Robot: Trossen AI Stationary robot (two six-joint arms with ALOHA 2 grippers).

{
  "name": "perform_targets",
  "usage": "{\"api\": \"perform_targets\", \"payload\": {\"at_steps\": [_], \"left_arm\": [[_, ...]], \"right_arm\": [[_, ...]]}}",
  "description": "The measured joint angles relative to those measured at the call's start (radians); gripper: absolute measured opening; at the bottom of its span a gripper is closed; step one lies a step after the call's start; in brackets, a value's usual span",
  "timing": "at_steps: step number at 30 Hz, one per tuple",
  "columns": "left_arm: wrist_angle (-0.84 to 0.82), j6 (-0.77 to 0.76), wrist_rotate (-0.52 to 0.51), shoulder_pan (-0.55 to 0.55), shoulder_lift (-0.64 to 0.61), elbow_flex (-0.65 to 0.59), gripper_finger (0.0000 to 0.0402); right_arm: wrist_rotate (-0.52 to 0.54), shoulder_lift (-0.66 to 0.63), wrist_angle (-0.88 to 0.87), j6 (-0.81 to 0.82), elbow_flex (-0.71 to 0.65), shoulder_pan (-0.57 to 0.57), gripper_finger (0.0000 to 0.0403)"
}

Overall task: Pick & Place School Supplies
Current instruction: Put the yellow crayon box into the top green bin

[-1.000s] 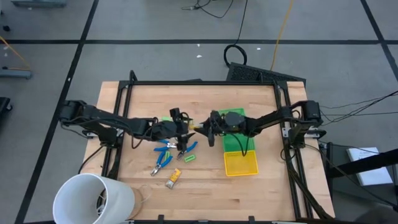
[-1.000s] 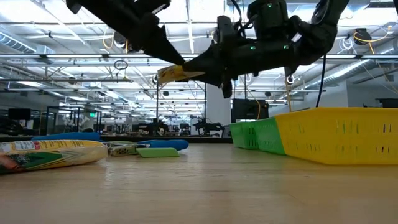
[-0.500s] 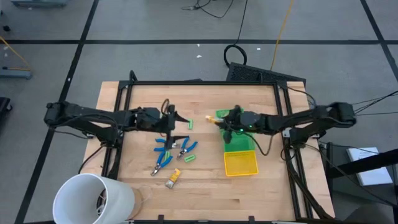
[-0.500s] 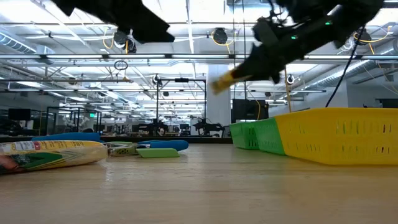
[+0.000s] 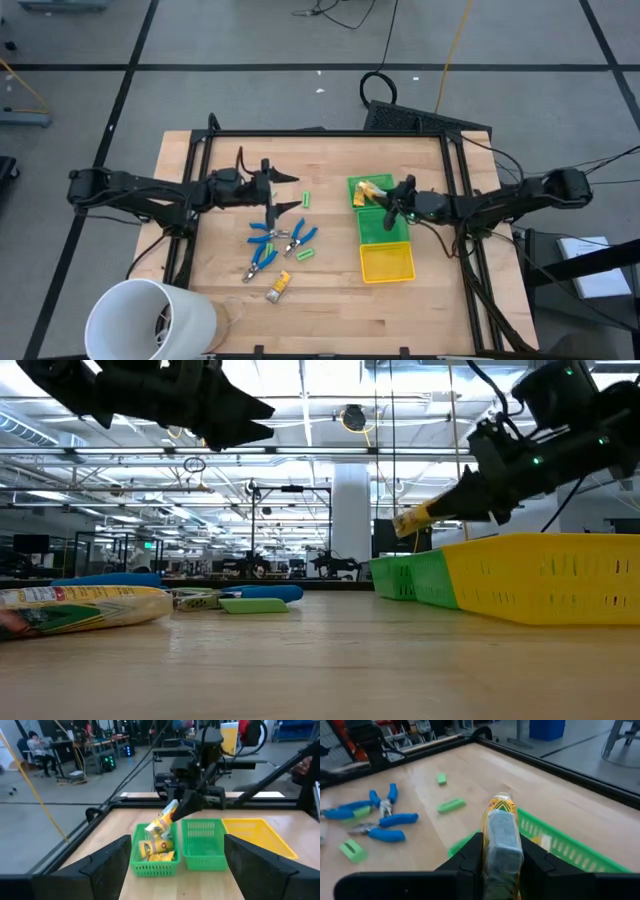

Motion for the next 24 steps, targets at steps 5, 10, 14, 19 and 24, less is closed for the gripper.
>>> {"api": "perform_targets", "payload": {"at_steps": [5,10,14,19,24], "left_arm": [[0.070,-0.008,0.000,-0.002,0.002,0.000,0.0310],[0.108,-0.008,0.000,-0.005,0.003,0.000,0.0303],[0.114,-0.004,-0.001,-0.005,0.003,0.000,0.0307],[0.115,-0.001,-0.001,-0.005,0.003,0.000,0.0316],[0.108,-0.001,-0.003,-0.005,0.003,0.000,0.0317]], "right_arm": [[0.000,0.001,0.082,-0.050,-0.059,0.000,0.0078],[0.000,0.001,0.106,-0.052,-0.079,-0.014,0.0084],[-0.002,0.018,0.141,-0.055,-0.079,-0.026,0.0079],[-0.001,0.095,0.235,-0.074,-0.078,-0.028,0.0080],[-0.002,0.167,0.285,-0.074,-0.078,-0.028,0.0081]]}}
